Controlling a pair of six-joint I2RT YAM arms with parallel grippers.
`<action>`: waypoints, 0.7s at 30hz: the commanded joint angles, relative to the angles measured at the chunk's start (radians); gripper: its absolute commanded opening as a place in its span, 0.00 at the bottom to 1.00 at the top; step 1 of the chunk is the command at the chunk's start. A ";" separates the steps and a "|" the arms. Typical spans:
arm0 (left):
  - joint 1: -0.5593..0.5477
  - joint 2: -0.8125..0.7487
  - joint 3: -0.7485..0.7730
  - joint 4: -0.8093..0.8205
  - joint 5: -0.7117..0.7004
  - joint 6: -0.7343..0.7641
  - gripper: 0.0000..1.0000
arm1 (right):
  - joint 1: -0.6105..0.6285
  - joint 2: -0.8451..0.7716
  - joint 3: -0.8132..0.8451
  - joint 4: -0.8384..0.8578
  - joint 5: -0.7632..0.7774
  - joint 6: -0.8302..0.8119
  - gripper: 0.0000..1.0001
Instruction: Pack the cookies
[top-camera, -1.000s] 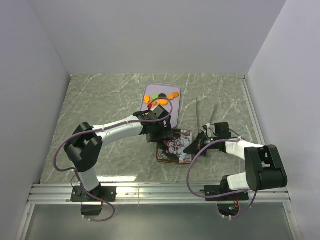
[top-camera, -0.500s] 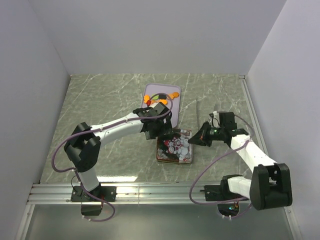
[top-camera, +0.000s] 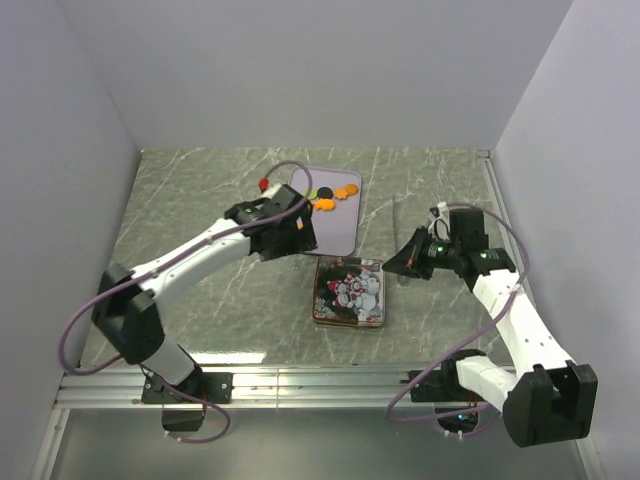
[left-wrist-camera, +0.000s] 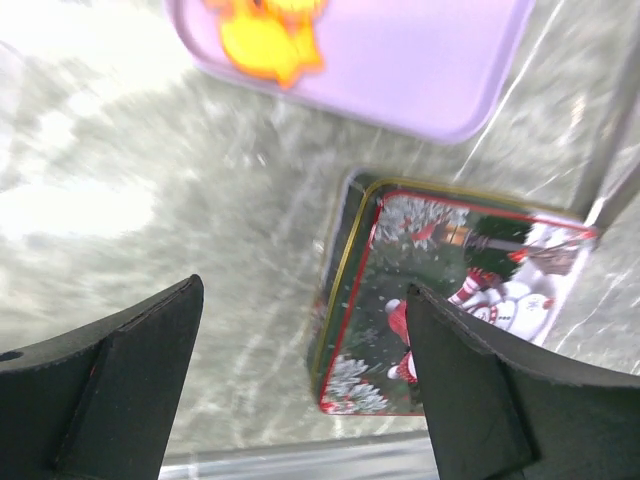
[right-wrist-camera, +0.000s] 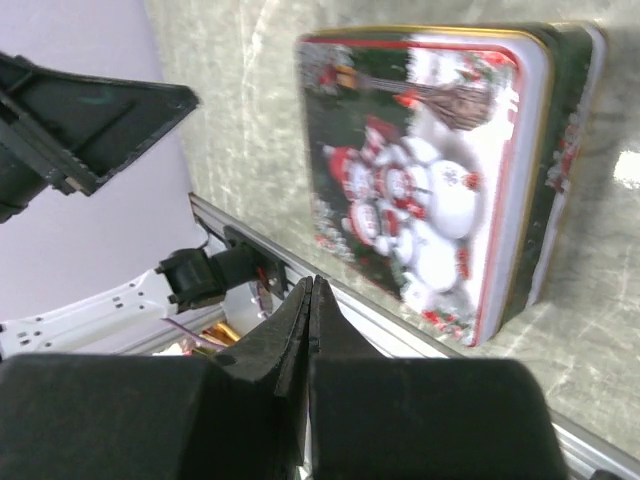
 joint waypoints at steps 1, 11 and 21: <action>0.022 -0.119 0.043 -0.022 -0.083 0.113 0.88 | 0.012 -0.031 0.136 -0.078 0.024 -0.033 0.00; 0.062 -0.328 -0.031 0.044 -0.354 0.210 0.90 | 0.123 -0.100 0.450 -0.183 0.189 -0.038 0.61; 0.074 -0.604 -0.333 0.363 -0.540 0.377 0.83 | 0.360 -0.183 0.670 -0.240 0.429 -0.096 0.76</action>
